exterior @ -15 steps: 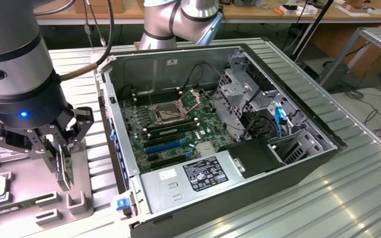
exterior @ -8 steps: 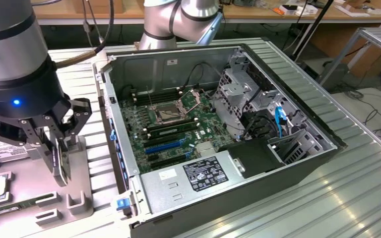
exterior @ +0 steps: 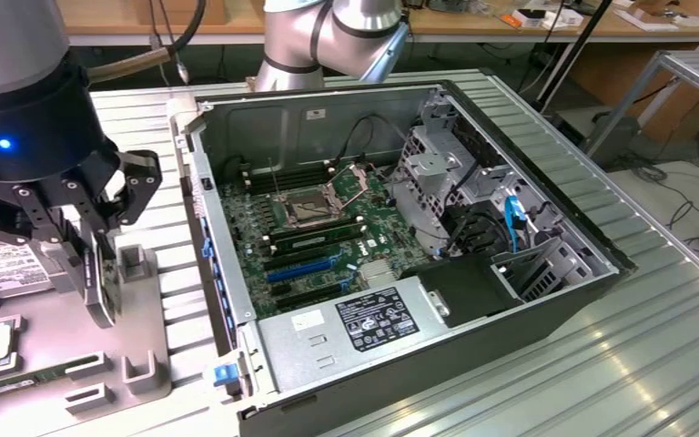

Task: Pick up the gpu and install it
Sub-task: 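Pick up the gpu and move the gpu toward the slot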

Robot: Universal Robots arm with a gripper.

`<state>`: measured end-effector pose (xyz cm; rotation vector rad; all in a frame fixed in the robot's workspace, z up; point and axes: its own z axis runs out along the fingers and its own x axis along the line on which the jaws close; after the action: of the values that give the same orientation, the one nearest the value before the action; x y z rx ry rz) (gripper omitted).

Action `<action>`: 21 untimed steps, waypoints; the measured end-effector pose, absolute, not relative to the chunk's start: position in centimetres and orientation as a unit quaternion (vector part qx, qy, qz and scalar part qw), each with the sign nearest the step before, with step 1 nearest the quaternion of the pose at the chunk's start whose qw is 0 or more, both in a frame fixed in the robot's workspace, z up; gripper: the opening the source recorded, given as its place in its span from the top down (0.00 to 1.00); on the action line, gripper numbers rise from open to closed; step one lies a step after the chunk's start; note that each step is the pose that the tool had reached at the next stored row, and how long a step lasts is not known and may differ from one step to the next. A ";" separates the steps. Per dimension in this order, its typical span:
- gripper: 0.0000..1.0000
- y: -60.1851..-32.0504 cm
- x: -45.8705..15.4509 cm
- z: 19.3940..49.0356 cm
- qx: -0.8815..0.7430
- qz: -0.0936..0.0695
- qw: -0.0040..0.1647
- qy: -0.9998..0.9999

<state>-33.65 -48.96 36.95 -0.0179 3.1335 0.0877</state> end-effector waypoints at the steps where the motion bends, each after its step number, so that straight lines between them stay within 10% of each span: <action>1: 0.73 -49.0 -33.7 37.1 -0.006 0.027 0.003 1.000; 21: 0.73 -49.0 -33.7 43.2 -0.006 0.016 0.003 1.000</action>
<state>-33.65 -48.96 43.25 -0.0180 3.1346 0.0510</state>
